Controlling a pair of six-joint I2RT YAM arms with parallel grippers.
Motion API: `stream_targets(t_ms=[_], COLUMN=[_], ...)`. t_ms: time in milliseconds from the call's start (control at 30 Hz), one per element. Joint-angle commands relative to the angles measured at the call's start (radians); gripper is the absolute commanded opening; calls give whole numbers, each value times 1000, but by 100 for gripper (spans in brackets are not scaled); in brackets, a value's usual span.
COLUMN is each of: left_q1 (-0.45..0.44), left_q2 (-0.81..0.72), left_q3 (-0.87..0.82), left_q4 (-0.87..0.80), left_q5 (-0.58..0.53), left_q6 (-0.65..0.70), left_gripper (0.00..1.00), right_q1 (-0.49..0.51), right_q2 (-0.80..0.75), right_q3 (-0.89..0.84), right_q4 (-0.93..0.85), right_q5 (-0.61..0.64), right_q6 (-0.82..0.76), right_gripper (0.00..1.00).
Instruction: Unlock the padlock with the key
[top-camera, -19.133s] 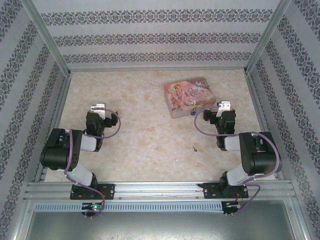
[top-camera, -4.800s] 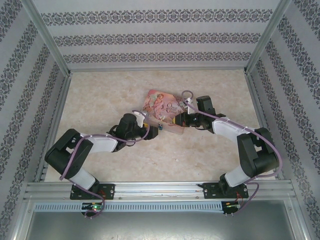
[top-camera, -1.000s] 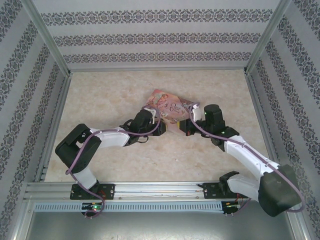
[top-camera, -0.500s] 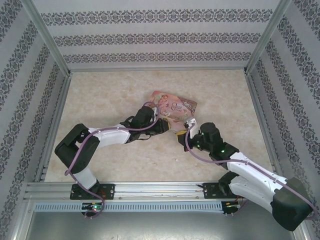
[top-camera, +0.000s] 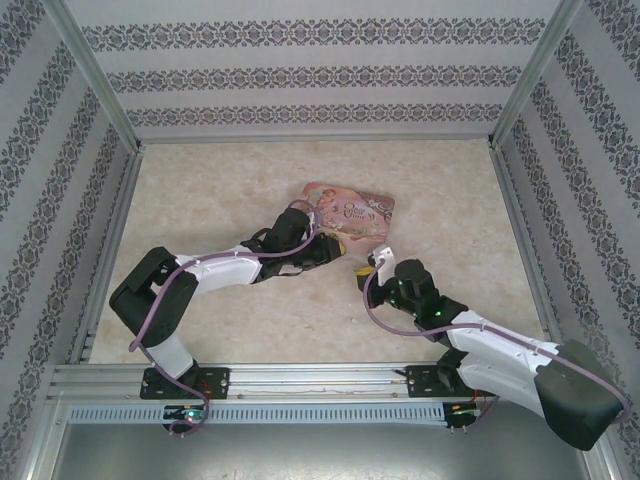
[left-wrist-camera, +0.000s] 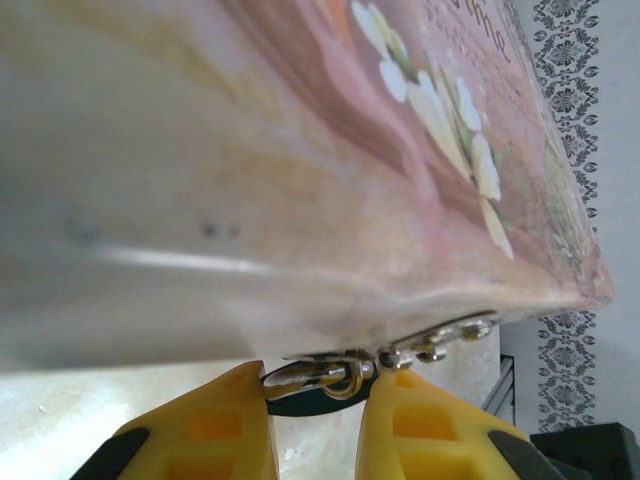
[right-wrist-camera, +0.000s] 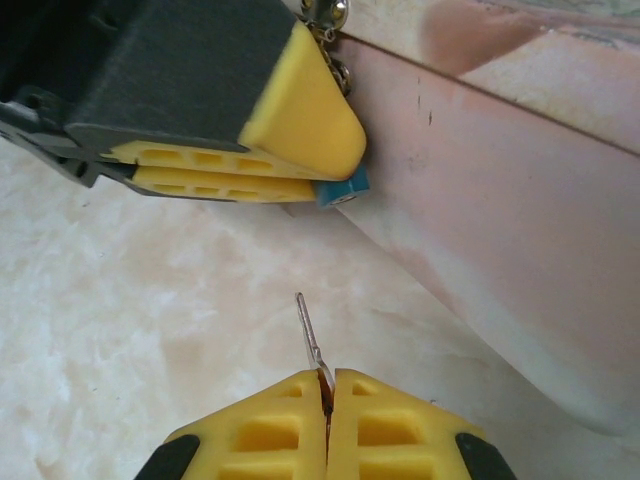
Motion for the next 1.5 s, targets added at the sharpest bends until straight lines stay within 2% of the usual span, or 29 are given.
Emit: stream_targets(t_ms=[0, 533, 900, 1467], left_q1=[-10, -4, -4, -4], left_q2=[-8, -1, -12, -22], left_q3=[46, 82, 74, 60], left_q4=[24, -6, -5, -2], left_q5=[56, 78, 75, 76], left_q6=[-51, -73, -76, -78], left_gripper=[16, 17, 17, 17], right_q1=[15, -17, -53, -55], right_q2=[37, 150, 162, 205], right_q3=[-16, -17, -1, 34], right_q4=[105, 255, 269, 303], right_q5=[38, 46, 26, 5], right_q6=[-24, -19, -20, -15], right_gripper=[0, 0, 0, 0])
